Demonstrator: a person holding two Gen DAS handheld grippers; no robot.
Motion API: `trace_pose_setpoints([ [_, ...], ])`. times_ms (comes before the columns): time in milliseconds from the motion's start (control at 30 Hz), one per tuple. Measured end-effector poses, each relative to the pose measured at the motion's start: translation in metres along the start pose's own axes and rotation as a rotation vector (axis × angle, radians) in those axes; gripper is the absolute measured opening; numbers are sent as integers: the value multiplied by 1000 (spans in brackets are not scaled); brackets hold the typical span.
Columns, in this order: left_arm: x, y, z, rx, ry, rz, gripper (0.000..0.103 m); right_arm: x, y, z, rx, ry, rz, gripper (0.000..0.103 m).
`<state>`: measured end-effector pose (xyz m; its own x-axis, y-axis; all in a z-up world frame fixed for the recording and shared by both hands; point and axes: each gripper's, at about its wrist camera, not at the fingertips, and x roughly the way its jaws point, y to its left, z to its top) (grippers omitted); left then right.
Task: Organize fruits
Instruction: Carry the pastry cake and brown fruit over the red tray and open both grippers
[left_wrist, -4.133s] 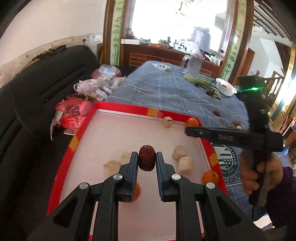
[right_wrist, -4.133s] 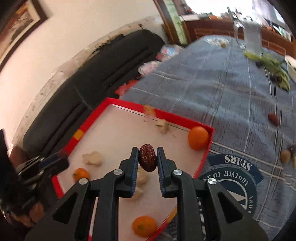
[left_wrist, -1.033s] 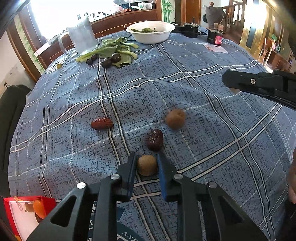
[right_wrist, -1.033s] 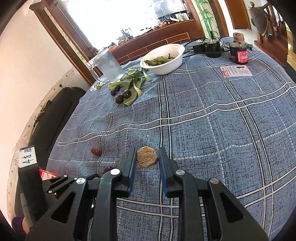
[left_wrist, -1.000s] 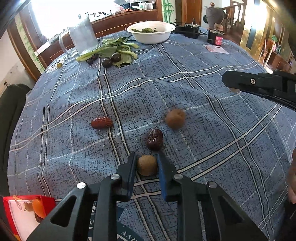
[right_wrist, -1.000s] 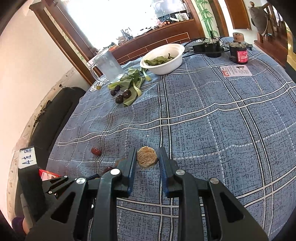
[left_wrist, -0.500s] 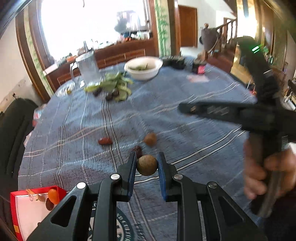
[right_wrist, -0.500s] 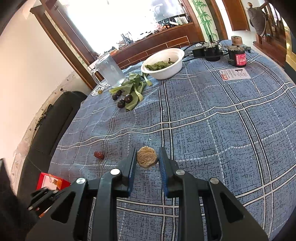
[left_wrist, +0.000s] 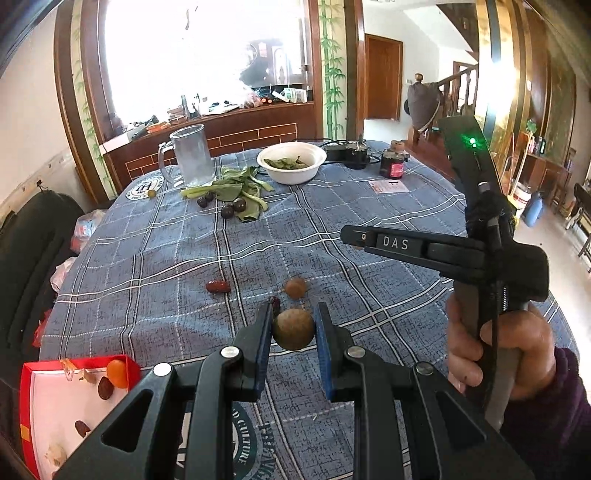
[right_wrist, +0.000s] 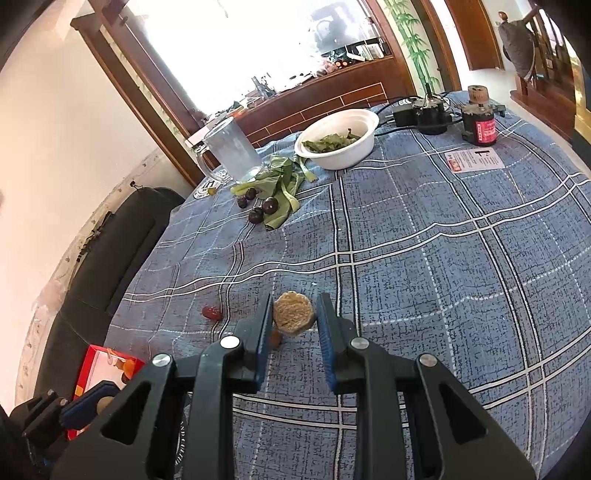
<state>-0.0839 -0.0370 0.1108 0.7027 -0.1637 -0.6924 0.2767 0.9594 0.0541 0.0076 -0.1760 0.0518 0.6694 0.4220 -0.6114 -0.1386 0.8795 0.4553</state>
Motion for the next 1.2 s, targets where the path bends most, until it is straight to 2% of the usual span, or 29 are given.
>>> trace_pose_setpoints([
  [567,-22,63,-26,-146,-35,-3,22,12,-7,-2,-19,3,-87,25],
  [733,-40,94,-38,-207,-65,20,22,14,-12,-3,-21,-9,-110,25],
  [900,-70,139,-63,-274,-103,84,22,15,-17,-5,-19,-45,-142,25],
  [1000,-86,170,-84,-313,-105,149,22,15,-14,-8,13,-38,-124,25],
  [1067,-95,190,-100,-344,-101,193,22,13,1,-14,9,-26,-92,25],
  [1133,-103,207,-115,-372,-92,237,21,10,29,-22,-30,-14,-40,26],
  [1200,-110,224,-131,-406,-77,269,22,10,71,-34,-81,11,53,26],
])
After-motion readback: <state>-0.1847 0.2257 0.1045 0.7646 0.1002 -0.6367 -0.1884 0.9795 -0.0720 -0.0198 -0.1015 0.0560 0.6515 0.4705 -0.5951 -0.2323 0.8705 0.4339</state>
